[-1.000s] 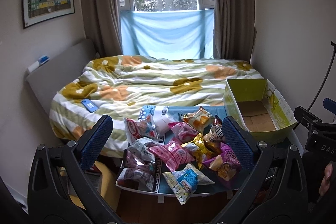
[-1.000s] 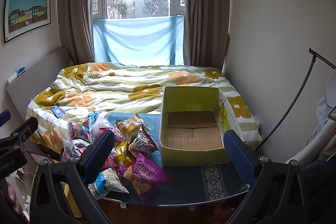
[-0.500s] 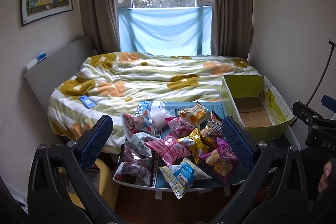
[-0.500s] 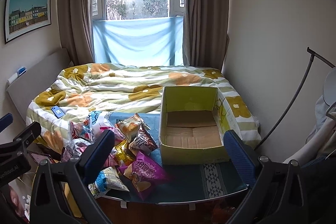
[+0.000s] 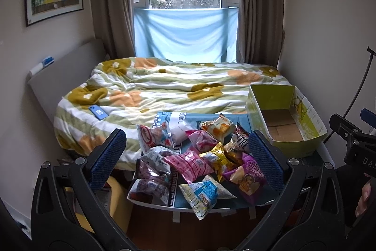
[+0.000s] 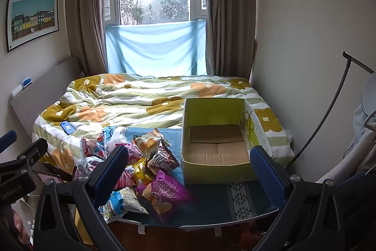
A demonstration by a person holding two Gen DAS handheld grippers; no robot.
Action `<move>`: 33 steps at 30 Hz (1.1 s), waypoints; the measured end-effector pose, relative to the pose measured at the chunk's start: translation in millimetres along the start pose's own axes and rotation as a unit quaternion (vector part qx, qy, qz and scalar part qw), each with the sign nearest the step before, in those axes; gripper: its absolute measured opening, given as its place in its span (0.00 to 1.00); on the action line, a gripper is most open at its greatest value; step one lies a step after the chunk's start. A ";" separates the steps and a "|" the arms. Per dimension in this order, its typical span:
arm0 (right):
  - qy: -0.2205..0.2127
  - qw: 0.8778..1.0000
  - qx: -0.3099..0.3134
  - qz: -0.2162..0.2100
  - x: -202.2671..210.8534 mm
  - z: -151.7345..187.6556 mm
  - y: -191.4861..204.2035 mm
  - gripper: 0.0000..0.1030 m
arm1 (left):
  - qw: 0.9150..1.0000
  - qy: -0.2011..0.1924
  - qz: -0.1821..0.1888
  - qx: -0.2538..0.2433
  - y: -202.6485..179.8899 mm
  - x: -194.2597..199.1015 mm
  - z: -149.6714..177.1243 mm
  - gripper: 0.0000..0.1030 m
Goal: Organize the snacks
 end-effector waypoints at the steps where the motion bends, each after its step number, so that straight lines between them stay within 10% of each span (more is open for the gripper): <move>1: 0.000 1.000 0.000 0.000 0.1 0.0 -0.2 1.00 | 1.000 0.000 0.000 0.000 0.0 0.2 -0.1 0.99; 33: -0.009 1.000 -0.005 0.005 11.7 -4.7 -6.0 1.00 | 1.000 -0.004 0.013 0.003 -1.7 5.4 -1.4 0.99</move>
Point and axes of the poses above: each gripper's, at about its wrist camera, not at the fingertips, and x roughly against the way its jaws point, y to its left, z to its underside, the point moved 8 cm from there along -x, roughly the way its jaws point, and after that the axes turned 7 degrees about z, right-handed, at the moved point
